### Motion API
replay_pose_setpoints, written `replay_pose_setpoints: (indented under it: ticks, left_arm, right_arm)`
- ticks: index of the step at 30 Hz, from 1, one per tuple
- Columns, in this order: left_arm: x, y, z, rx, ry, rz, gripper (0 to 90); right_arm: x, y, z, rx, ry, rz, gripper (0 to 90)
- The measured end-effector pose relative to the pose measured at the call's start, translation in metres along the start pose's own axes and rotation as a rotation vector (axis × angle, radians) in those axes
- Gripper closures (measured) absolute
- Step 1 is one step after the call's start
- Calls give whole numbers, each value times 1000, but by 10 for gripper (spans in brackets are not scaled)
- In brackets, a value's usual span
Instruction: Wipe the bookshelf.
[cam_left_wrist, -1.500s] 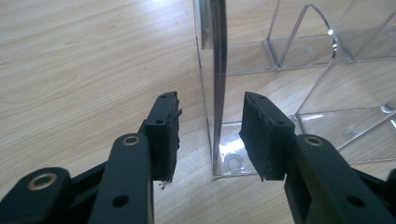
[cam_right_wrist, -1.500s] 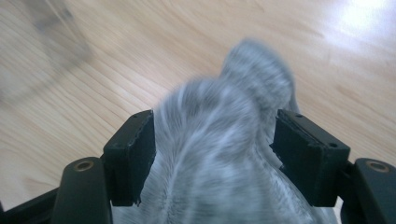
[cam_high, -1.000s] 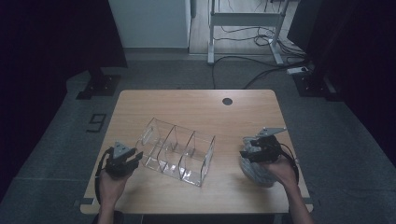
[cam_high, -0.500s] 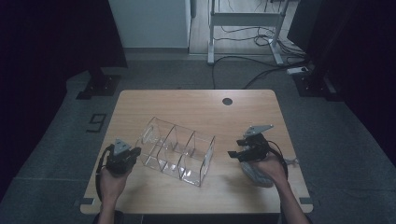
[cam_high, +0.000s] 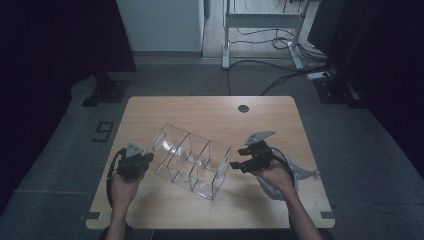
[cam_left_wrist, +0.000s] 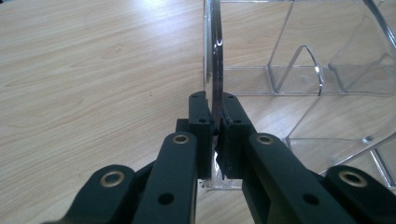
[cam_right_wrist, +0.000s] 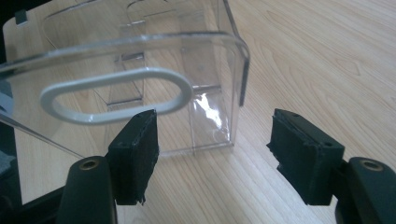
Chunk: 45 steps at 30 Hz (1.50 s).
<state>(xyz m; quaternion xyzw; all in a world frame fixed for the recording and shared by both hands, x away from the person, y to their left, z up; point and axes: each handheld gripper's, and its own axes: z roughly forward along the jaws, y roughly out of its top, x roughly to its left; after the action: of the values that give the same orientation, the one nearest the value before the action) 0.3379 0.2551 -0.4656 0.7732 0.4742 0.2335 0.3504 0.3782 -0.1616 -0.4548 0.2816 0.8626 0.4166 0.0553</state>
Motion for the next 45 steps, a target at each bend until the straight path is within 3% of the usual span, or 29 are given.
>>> replay_pose_setpoints:
  ticks: [13, 18, 26, 29, 34, 44, 45]
  left_arm:
    - [8, 12, 12, 16, -8, -24, 843]
    - [9, 18, 18, 18, -10, -32, 832]
    - [7, 29, 29, 32, -13, -24, 804]
    - [6, 31, 32, 35, -14, -21, 795]
    - [4, 37, 37, 44, -15, -19, 774]
    - [0, 48, 50, 48, -23, -19, 719]
    - [-1, 48, 49, 46, -14, -3, 710]
  right_arm:
    - [5, 11, 15, 6, 41, -32, 325]
    - [8, 10, 12, 10, 47, -25, 369]
    - [22, 6, 5, 24, 53, -55, 424]
    - [24, 2, 3, 17, 70, -29, 432]
    - [29, -4, -1, 10, 93, -25, 458]
    - [41, -9, -4, 32, 134, -61, 438]
    - [40, -8, -5, 26, 136, -65, 423]
